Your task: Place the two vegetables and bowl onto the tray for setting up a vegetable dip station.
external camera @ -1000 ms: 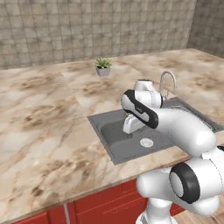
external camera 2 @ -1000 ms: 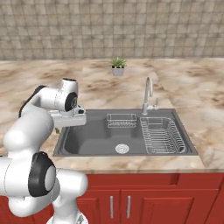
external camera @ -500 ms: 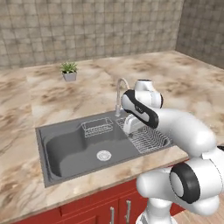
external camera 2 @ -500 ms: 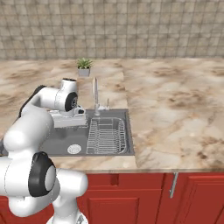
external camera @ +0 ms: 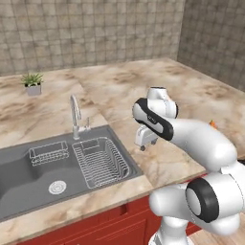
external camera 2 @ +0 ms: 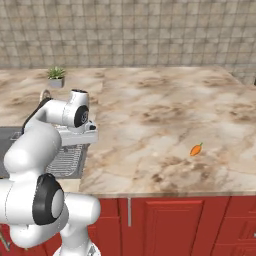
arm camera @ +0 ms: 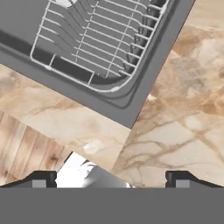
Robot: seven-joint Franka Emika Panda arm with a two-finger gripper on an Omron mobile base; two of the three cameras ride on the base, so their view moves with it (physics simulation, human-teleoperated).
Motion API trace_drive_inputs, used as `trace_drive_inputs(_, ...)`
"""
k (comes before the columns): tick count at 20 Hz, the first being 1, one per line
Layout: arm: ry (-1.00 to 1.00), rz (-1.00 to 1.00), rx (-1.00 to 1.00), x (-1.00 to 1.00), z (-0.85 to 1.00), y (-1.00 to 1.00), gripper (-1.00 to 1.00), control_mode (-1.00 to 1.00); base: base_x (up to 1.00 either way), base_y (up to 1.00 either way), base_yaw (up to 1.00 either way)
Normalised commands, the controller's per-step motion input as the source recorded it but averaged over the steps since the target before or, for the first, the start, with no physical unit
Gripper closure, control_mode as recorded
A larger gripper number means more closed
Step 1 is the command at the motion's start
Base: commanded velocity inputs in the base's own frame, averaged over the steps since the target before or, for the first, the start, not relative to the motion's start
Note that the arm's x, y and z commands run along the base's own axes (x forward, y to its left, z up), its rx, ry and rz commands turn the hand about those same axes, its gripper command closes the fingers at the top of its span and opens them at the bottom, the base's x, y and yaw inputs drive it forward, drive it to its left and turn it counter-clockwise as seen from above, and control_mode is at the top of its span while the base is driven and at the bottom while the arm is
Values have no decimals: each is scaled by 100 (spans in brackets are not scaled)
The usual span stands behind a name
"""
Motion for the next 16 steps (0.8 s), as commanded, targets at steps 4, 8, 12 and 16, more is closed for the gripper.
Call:
trace_drive_inputs(4,0,0,0,0,0,0,-100,100,17,-93,-4)
trace_drive_inputs(8,0,0,0,0,0,0,-100,100,14,-86,-4)
trace_drive_inputs(12,0,0,0,0,0,0,-100,100,15,-76,-4)
trace_drive_inputs(16,0,0,0,0,0,0,-100,100,3,-35,-1)
